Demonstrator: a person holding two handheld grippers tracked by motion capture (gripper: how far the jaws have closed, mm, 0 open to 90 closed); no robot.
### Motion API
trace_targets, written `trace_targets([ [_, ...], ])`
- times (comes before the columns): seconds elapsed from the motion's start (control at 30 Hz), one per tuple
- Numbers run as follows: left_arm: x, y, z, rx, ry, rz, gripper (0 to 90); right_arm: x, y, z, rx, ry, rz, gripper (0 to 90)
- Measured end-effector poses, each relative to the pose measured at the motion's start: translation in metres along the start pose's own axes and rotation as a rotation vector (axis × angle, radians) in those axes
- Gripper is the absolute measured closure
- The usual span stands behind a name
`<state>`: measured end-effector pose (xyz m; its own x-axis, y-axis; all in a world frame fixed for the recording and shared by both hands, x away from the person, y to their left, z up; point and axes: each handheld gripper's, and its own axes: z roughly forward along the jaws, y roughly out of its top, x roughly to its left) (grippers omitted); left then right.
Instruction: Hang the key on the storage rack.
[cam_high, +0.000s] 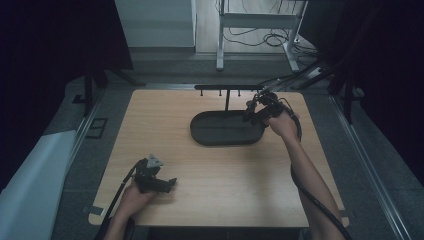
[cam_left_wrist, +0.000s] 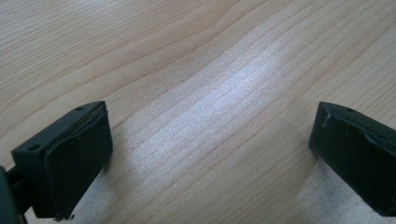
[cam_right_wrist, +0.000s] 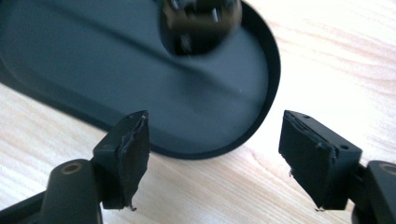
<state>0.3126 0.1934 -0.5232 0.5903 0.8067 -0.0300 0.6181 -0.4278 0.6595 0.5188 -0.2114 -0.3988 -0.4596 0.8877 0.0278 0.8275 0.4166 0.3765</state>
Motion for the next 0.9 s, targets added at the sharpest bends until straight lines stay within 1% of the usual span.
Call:
trace_targets([
  [0.13, 0.000, 0.000, 0.000, 0.004, -0.001, -0.002, 0.0, -0.001, -0.009, 0.000, 0.008, 0.002, -0.020, 22.0],
  [0.2, 0.000, 0.000, 0.000, 0.003, -0.001, -0.002, 0.0, -0.003, -0.014, -0.003, -0.012, 0.007, -0.022, 21.0],
  [0.33, 0.000, 0.000, 0.000, 0.003, 0.000, -0.003, 0.0, -0.005, -0.018, -0.007, -0.024, 0.008, -0.024, 20.3],
  [0.4, 0.000, 0.000, 0.000, 0.003, 0.000, 0.000, 0.0, -0.006, -0.023, -0.013, -0.037, 0.014, -0.032, 19.1],
  [0.6, 0.000, 0.000, 0.000, 0.004, 0.000, 0.000, 0.0, -0.005, -0.030, -0.021, -0.052, 0.014, -0.049, 17.0],
  [0.67, 0.000, 0.000, 0.000, 0.005, 0.000, 0.000, 0.0, -0.003, -0.034, -0.023, -0.053, 0.012, -0.064, 15.7],
  [0.8, 0.000, 0.000, 0.000, 0.004, 0.000, 0.000, 0.0, -0.001, -0.037, -0.025, -0.057, 0.011, -0.075, 14.9],
  [0.83, 0.000, 0.000, 0.000, 0.004, 0.000, 0.000, 0.0, 0.001, -0.039, -0.027, -0.060, 0.009, -0.087, 14.5],
  [0.9, 0.000, 0.000, 0.000, 0.004, 0.001, 0.000, 0.0, 0.001, -0.040, -0.028, -0.062, 0.010, -0.091, 14.2],
])
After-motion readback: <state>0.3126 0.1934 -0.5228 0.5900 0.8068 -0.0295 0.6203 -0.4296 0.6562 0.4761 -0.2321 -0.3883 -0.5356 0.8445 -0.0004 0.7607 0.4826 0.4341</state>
